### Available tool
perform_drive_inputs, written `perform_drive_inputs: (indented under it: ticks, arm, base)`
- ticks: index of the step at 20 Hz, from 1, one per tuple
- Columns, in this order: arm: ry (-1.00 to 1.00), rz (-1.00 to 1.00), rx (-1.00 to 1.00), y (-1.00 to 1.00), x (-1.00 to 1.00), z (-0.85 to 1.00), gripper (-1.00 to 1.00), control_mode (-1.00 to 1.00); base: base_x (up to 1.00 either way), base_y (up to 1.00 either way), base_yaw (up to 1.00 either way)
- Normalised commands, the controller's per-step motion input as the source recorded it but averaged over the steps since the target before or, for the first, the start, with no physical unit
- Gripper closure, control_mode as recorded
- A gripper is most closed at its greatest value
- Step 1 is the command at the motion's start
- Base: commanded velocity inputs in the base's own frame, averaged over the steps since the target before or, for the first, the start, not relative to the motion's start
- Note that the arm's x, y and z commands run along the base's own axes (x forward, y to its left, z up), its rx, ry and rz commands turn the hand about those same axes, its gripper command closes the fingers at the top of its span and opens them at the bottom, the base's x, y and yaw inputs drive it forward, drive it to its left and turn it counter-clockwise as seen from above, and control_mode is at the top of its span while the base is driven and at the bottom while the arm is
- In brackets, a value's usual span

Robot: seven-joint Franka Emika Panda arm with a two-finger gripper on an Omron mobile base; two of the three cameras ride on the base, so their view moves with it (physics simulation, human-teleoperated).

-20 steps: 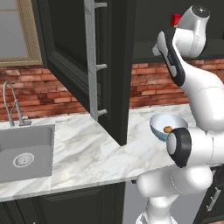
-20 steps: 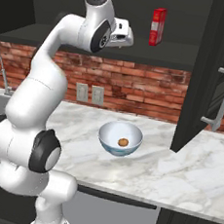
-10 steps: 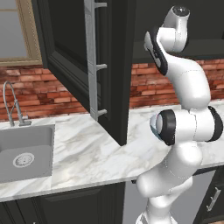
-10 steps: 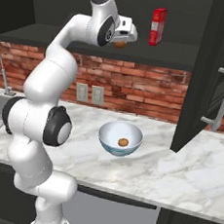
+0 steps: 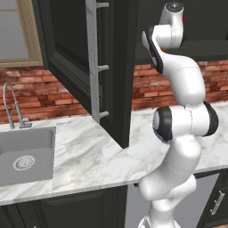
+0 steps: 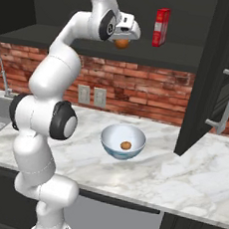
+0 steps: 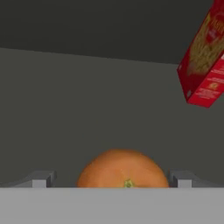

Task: Open the cabinet. Pick the tangerine and tangerine from the cabinet and place them into the bowl. Then close the cabinet.

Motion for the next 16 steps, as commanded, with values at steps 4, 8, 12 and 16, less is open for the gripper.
perform_drive_inputs:
  ticks: [4,8,12,16]
  arm:
    - [0.0,0.0,0.0,0.0,0.0,-0.17,-1.0,-1.0]
    - [0.0,0.0,0.03,-0.01,0.0,-0.24,1.0,-1.0]
    - [0.0,0.0,0.0,0.0,0.0,-0.07,1.0,-1.0]
    - [0.0,0.0,0.0,0.0,0.0,0.0,1.0,-1.0]
  base:
    - [0.0,0.0,0.0]
    - [0.0,0.0,0.0]
    - [0.0,0.0,0.0]
    - [0.0,0.0,0.0]
